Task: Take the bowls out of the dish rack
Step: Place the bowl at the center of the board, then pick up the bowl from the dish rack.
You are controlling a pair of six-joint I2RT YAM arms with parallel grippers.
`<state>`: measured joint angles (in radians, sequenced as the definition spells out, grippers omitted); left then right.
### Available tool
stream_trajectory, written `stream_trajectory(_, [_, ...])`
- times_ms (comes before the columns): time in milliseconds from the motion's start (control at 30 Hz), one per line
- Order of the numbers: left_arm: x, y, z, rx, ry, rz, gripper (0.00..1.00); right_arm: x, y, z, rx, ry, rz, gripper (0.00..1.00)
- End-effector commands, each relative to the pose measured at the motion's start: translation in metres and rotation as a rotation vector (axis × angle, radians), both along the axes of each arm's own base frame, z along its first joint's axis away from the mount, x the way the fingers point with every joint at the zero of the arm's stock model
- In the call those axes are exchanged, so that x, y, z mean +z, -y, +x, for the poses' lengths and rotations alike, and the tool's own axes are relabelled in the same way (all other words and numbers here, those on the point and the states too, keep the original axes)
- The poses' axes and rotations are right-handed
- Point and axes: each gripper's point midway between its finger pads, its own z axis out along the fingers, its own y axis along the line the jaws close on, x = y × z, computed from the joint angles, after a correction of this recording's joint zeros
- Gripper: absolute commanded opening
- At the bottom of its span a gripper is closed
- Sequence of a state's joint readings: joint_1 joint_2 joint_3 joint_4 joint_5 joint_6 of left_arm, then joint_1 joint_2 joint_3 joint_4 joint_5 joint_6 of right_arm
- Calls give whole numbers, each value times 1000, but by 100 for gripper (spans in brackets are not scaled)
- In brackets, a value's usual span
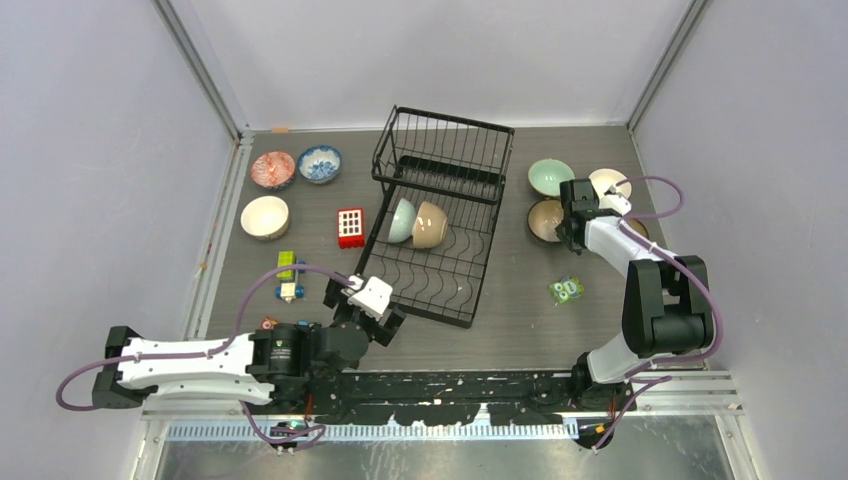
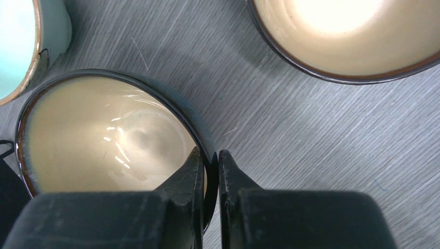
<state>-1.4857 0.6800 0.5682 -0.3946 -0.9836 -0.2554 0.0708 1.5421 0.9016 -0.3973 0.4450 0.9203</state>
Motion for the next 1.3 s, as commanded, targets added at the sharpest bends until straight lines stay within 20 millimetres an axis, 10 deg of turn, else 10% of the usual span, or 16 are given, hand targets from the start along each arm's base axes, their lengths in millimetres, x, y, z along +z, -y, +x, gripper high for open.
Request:
stream_trajectory(0, [18, 5, 0, 15, -10, -89, 100, 36, -4, 30, -20, 134, 24, 1])
stream_trajectory(500, [22, -3, -1, 31, -27, -135, 100, 26, -12, 16, 22, 76, 51, 14])
stream_trajectory(1267, [15, 3, 1, 26, -13, -69, 100, 84, -24, -2, 188, 157, 25, 100])
